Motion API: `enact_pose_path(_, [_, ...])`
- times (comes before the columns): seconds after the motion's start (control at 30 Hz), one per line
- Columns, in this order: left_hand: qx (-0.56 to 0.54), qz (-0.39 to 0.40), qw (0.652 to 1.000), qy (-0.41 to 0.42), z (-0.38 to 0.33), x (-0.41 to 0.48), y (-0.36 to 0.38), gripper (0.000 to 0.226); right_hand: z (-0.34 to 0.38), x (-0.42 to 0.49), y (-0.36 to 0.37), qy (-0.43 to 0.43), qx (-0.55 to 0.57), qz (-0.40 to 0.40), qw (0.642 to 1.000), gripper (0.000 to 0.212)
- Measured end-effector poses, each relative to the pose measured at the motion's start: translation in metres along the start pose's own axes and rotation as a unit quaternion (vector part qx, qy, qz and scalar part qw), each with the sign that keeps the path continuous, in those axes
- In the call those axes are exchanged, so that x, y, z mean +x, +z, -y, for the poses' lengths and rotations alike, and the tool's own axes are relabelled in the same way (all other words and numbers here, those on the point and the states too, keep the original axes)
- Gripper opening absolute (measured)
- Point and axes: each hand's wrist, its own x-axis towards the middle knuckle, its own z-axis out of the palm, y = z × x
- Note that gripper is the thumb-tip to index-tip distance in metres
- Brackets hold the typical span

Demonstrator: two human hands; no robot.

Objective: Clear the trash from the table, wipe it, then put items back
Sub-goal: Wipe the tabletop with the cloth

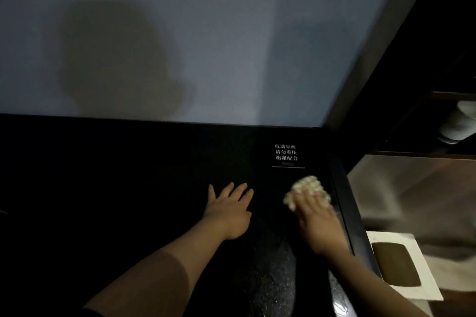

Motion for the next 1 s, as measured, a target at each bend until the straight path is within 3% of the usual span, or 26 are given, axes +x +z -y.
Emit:
enact_pose_path(0.07, [0.001, 0.004, 1.0, 0.0, -0.001, 0.001, 0.0, 0.058, -0.013, -0.008, -0.004, 0.103, 0.033, -0.014, 0.994, 0.057])
enact_pose_path(0.13, [-0.003, 0.011, 1.0, 0.002, -0.002, 0.003, 0.001, 0.059, 0.003, -0.01, -0.002, 0.141, 0.051, -0.02, 0.988, 0.058])
enact_pose_path(0.23, [0.0, 0.002, 1.0, -0.007, -0.003, 0.005, -0.001, 0.057, 0.041, -0.005, 0.009, 0.026, 0.049, -0.005, 0.998, 0.057])
enact_pose_path(0.33, [-0.007, -0.002, 1.0, -0.019, -0.009, 0.003, -0.005, 0.054, 0.025, 0.002, 0.009, -0.06, 0.049, 0.009, 0.997, 0.055])
enact_pose_path(0.43, [-0.014, -0.004, 0.999, -0.047, -0.017, 0.005, -0.012, 0.05, -0.023, 0.012, -0.001, 0.023, 0.081, -0.047, 0.995, 0.064])
enact_pose_path(0.57, [-0.037, -0.053, 0.996, -0.067, -0.024, 0.021, -0.021, 0.051, -0.029, 0.025, -0.006, 0.139, 0.086, -0.053, 0.985, 0.055])
enact_pose_path(0.73, [-0.055, -0.052, 0.991, -0.11, -0.029, 0.049, -0.027, 0.054, -0.051, 0.039, -0.013, 0.032, 0.056, -0.041, 0.997, 0.058])
enact_pose_path(1.0, [0.005, -0.124, 0.989, -0.081, -0.018, 0.055, -0.031, 0.047, -0.063, 0.131, -0.042, 0.022, 0.05, -0.064, 0.996, 0.051])
